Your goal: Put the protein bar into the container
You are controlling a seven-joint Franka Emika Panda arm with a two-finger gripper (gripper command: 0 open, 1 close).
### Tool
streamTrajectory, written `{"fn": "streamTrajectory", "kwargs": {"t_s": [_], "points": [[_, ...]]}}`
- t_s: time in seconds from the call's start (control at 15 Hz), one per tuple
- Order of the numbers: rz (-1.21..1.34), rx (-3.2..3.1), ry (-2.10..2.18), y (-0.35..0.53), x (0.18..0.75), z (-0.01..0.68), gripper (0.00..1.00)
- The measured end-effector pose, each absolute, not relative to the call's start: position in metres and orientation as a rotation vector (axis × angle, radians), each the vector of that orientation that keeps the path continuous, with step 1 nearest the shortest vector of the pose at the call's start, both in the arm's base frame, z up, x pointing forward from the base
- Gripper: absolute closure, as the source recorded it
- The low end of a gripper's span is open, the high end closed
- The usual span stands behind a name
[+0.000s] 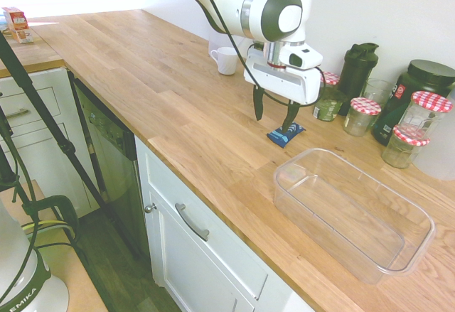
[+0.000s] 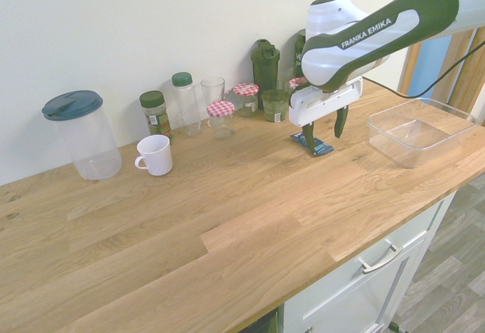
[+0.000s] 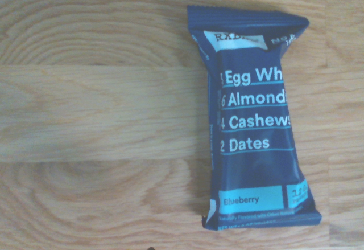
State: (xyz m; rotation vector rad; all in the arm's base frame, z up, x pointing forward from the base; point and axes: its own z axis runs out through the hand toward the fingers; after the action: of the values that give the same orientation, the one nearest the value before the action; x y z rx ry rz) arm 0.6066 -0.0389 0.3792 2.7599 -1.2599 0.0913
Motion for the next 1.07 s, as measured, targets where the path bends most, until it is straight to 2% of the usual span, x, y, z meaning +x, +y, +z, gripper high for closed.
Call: {"fn": "streamTrajectory", "kwargs": {"t_s": [1.07], "points": [[0.048,2.749,-1.23,-0.049,0.638,0.355,0.0]]}}
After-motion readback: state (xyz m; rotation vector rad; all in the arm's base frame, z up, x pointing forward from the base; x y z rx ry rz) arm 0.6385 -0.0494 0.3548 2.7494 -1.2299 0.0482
